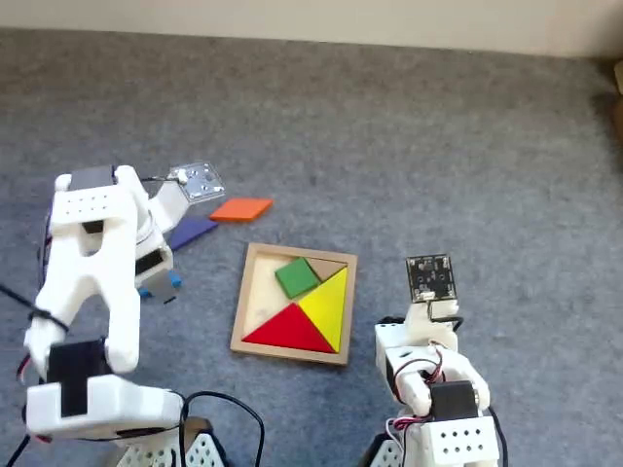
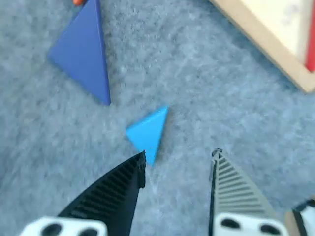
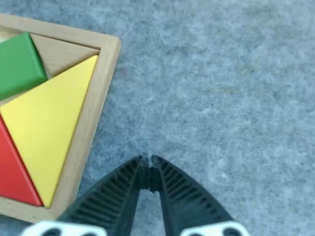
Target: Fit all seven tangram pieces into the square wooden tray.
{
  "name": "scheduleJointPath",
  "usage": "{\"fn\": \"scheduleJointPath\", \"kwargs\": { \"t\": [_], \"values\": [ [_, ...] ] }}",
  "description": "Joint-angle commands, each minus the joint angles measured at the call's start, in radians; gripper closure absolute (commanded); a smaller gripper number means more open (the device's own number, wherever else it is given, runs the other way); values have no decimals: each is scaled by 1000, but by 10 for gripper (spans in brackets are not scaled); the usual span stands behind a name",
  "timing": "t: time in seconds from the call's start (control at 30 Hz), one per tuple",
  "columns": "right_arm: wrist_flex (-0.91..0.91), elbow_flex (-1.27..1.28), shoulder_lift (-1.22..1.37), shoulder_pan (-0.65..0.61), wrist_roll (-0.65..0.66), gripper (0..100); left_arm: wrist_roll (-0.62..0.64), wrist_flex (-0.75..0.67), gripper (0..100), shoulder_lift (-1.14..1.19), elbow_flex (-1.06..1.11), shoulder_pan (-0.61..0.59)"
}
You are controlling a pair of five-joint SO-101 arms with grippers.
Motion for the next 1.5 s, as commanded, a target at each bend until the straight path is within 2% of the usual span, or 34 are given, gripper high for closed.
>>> {"fn": "scheduleJointPath", "kwargs": {
  "t": [0.0, 0.4, 0.57, 0.93, 1.2, 1.33, 1.47],
  "values": [
    [5, 148, -10, -7, -5, 980, -15, -54, 781, 50, -42, 22],
    [5, 148, -10, -7, -5, 980, -12, -221, 784, 217, -42, -15],
    [5, 148, -10, -7, -5, 980, -12, -259, 832, 274, -45, -35],
    [5, 148, -10, -7, -5, 980, -9, -255, 934, 248, -42, -30],
    [5, 148, -10, -7, -5, 980, 80, -252, 992, 170, -41, -19],
    [5, 148, -10, -7, -5, 980, 84, -143, 987, 101, -50, -1],
    [5, 148, -10, -7, -5, 980, 252, -86, 903, -28, -51, -4]
  ]
}}
